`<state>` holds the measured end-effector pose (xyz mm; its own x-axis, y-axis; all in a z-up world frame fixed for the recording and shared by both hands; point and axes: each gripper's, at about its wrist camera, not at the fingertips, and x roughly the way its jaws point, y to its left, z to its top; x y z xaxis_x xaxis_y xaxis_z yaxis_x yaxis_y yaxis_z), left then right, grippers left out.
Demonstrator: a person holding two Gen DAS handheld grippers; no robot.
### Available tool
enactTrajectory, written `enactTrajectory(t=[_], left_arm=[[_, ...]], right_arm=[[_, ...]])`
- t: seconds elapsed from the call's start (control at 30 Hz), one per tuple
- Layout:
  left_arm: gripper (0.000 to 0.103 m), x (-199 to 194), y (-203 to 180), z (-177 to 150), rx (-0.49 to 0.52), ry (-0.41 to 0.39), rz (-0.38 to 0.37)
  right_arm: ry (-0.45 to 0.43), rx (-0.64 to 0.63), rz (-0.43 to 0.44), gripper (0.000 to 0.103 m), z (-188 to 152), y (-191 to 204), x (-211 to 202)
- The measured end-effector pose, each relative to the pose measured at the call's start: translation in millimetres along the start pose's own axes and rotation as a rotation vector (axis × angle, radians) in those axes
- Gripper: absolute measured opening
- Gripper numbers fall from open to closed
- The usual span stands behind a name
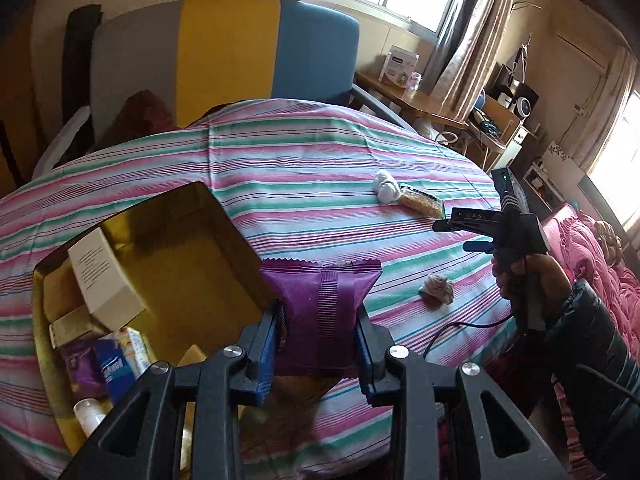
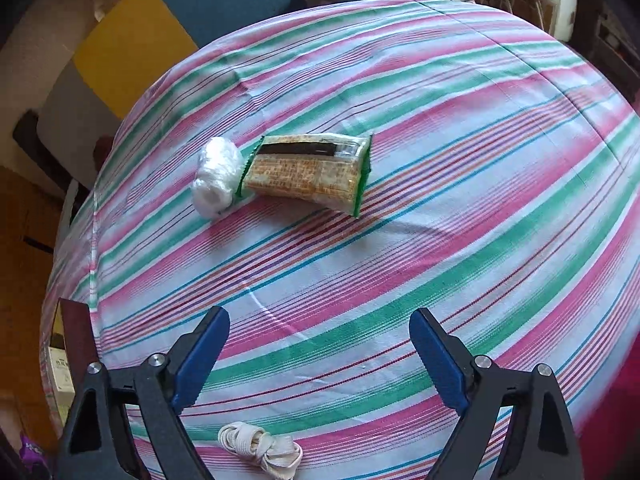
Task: Organize objects
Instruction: 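Grasp the cracker packet with the right gripper while the left carries the purple packet to the tray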
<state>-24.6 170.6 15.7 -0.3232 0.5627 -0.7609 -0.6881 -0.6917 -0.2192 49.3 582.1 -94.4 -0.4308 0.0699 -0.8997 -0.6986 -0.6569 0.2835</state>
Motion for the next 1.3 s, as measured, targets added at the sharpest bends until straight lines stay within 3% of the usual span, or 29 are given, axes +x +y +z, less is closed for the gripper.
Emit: enactTrajectory(t=[0.17, 0.37, 0.6, 0.67, 0.77, 0.83, 0.9, 1.3], left_arm=[[0.033, -21.3, 34.2, -18.2, -0.050, -0.029, 0.022], [0.033, -36.7, 72.0, -40.1, -0.162, -0.040, 0.051], [0.033, -49.6, 117.7, -55.9, -0.309, -0.032, 0.089], [0.033, -50.7, 121.8, -56.8, -0.325, -0.033, 0.099], [0.033, -48.8, 123.4, -56.7, -0.333, -0.029, 0.107], [0.033, -44.6, 122.5, -56.6, -0.336, -0.023, 0.103], [0.033, -39.6, 119.2, -56.5, -0.334, -0.017, 0.087], [0.033, -25.5, 95.1, -62.0, -0.288, -0.013, 0.043]], right_arm=[[-0.045, -0.254, -0.148, 0.092, 27.0, 33.1, 4.3], [-0.009, -0.455, -0.294, 0.094, 64.9, 45.6, 34.6], [0.075, -0.602, -0.318, 0.100, 84.0, 54.9, 69.1], [0.092, -0.610, -0.320, 0.098, 86.2, 52.7, 76.6], [0.099, -0.591, -0.260, 0.086, 89.1, 48.7, 74.3], [0.104, -0.590, -0.232, 0.065, 87.0, 48.1, 70.8], [0.107, -0.591, -0.210, 0.053, 81.5, 48.9, 66.8], [0.114, -0.506, -0.216, 0.050, 43.4, 40.3, 47.7]])
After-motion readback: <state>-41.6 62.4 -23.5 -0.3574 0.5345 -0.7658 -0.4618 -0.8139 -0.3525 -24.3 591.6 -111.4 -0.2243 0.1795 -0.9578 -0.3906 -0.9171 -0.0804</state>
